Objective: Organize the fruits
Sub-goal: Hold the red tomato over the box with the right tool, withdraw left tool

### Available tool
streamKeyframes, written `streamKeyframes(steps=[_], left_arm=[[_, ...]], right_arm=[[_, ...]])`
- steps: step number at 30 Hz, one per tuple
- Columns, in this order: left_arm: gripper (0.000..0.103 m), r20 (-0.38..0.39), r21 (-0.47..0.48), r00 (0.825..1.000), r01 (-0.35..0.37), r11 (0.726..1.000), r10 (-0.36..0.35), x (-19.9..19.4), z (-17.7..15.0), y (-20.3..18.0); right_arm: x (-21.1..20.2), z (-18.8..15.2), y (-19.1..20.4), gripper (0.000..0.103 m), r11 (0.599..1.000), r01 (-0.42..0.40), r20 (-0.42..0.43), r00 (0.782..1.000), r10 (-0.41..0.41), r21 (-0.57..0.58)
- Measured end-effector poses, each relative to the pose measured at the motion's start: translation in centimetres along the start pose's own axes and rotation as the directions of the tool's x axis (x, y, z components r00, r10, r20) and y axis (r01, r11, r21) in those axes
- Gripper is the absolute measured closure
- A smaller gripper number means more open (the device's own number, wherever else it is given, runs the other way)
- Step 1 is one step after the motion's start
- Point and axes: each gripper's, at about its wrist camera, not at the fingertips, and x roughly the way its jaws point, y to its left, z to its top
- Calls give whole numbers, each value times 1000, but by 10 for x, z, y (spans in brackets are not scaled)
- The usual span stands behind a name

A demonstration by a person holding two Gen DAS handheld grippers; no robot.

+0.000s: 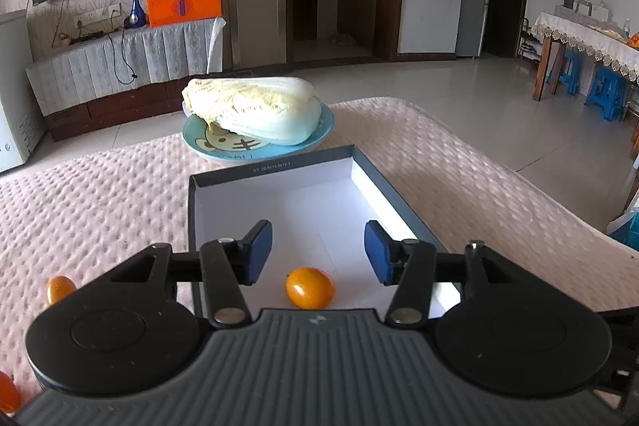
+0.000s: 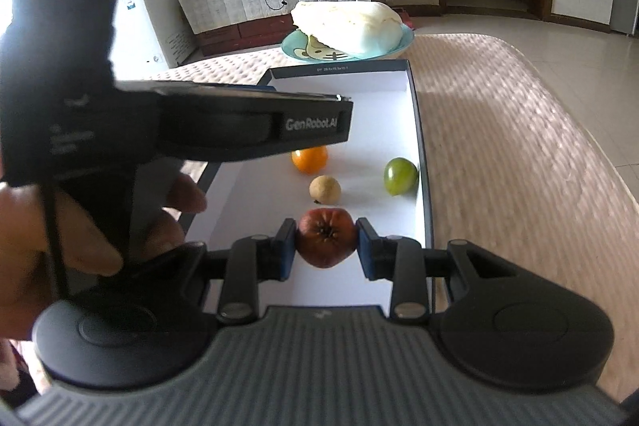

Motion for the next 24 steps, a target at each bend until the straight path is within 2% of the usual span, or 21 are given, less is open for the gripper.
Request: streamKeyframes(steps=[9, 20, 24], left_arm=[[45, 46, -2, 999, -12, 1000, 12, -43, 1, 5], [45, 91, -12, 995, -36, 999, 37, -94, -18, 19], [45, 106, -45, 993, -40, 998, 45, -114, -28, 29]], right_arm=[[2, 3, -3, 68, 999, 7, 19, 1000, -8, 53], [5, 3, 1, 68, 998, 27, 24, 999, -28, 59], [7, 3, 0, 68, 997, 41, 19, 999, -42, 62]])
